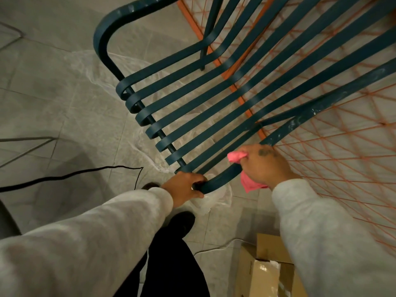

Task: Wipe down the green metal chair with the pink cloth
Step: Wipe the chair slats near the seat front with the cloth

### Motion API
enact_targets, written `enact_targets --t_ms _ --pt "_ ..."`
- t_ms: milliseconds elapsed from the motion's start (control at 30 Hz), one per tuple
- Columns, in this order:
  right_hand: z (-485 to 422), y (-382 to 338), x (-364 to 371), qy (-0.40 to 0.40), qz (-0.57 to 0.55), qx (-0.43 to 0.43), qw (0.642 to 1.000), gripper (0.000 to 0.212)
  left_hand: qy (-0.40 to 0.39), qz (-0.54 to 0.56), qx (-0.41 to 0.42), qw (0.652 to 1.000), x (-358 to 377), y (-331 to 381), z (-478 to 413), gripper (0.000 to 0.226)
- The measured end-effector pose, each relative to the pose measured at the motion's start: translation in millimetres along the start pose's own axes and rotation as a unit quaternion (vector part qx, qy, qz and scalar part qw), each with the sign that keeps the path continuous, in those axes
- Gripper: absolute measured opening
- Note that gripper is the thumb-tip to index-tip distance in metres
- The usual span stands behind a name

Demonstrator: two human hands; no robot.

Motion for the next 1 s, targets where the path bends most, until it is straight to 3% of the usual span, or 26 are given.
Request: enact_targets --t_ms 133,233,300,367,433,500,600,700,867,1000 --pt "19.4 -15.9 26.3 0.07 0.028 -0.054 0.996 0.022 0.013 0.001 0.004 1.0 1.0 -2.9 -0.4 0.044" --pt "42.9 -31.2 63.2 0.099 0.033 -0.113 0.988 0.023 0.04 0.002 0.031 0.999 1.3 -2.6 -0.4 0.029" --pt "54.0 -32.6 83.0 0.066 -0.008 -0.155 0.986 0.024 0.049 -0.007 0.05 0.998 1.2 -1.2 -1.2 0.021" --pt "64.6 -23.6 89.3 -0.008 -0.143 -0.113 0.983 0.024 0.041 -0.011 0.056 0.998 0.1 0.3 -2.8 0.029" --pt "70.7 -4.3 89.7 -0.063 -0.308 -0.025 0.949 0.02 0.028 0.004 0.048 0.998 -2.5 3.4 -4.2 0.039" --pt "71.3 23.5 93.4 -0.062 -0.41 0.077 0.907 0.02 0.037 0.035 0.044 0.998 -5.8 11.3 -7.2 0.046" --pt "62.7 55.5 96.8 -0.037 -0.547 0.211 0.809 0.029 0.07 0.06 0.074 0.993 -15.0 34.5 -15.5 0.048" --pt "46.3 58.2 89.2 -0.018 -0.644 0.229 0.729 0.026 0.099 0.062 0.104 0.988 -24.0 58.6 -26.2 0.042" --pt "27.9 31.1 88.4 0.044 -0.695 0.207 0.687 0.02 0.09 0.009 0.095 0.991 -26.7 77.1 -43.5 0.038" --pt "43.9 17.2 122.8 0.013 -0.7 0.215 0.68 0.02 0.099 0.03 0.077 0.992 -23.3 73.5 -43.5 0.04"
Point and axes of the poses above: each hand's wrist, its own z-axis away from the middle knuckle, its own x-axis out of the palm, y = z × x, the point moved 3 cm from there along -z, towards the middle knuckle, and after that the axes turned 12 degrees about x, right-handed, at the moved point
